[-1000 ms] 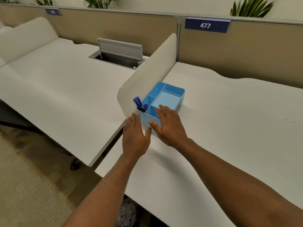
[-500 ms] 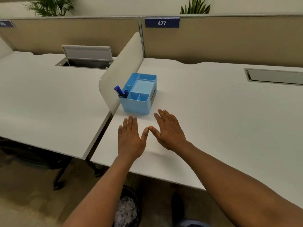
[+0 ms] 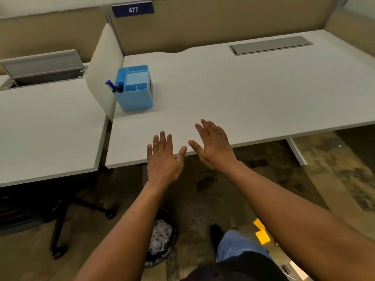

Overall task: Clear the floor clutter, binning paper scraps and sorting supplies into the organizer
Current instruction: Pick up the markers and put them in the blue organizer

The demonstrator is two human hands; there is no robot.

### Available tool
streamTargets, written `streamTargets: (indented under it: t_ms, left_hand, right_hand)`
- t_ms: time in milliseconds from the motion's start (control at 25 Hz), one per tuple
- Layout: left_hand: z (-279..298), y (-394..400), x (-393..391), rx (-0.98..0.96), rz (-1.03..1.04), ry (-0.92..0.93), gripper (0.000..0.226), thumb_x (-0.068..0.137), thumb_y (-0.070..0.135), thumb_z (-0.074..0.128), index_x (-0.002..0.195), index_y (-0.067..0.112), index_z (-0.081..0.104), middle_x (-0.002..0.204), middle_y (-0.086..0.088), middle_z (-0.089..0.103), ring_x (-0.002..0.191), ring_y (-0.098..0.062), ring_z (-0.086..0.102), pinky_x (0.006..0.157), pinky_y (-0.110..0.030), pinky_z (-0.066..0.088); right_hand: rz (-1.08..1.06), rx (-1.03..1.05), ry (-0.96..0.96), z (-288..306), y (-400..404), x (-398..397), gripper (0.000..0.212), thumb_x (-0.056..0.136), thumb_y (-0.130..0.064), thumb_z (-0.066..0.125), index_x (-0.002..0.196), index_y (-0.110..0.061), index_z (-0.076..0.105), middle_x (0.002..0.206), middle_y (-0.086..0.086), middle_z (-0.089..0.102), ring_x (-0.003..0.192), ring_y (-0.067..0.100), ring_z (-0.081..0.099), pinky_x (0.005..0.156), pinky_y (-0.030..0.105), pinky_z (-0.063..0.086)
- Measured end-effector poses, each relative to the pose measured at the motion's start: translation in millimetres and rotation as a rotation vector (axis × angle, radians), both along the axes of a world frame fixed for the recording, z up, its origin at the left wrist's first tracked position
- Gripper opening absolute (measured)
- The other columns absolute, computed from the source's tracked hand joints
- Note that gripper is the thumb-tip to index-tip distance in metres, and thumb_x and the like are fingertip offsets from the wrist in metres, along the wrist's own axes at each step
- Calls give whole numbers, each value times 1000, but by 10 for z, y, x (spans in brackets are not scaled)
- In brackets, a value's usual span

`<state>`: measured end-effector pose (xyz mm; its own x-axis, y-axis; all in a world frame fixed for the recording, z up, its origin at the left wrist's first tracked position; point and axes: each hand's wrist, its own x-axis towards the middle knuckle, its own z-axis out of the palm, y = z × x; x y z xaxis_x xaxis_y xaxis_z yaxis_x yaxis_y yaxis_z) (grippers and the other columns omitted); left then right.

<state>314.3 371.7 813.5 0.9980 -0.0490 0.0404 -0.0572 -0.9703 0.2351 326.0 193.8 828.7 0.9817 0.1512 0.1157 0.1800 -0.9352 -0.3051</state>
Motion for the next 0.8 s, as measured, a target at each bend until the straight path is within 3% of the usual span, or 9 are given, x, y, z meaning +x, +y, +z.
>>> streamTargets:
  t_ms: [520, 800]
  left_hand:
    - [-165, -1599, -581, -147, -454, -4, 71, 95, 64, 15, 148, 18, 26, 160, -5, 13, 148, -18, 2, 117, -35, -2]
    - [-513, -2844, -1058, -89, -634, 101, 66, 98, 55, 24, 146, 12, 34, 158, -8, 23, 148, -22, 13, 117, -34, 2]
  right_hand:
    - [-406, 13, 42, -169, -1647, -1385, 82, 88, -71, 6, 148, -19, 28, 159, 6, 21, 148, 21, 11, 119, 43, 8]
    - [-550, 65, 100, -610, -2851, -2152, 79, 90, -69, 10, 145, -18, 33, 156, 8, 28, 145, 24, 19, 118, 44, 14]
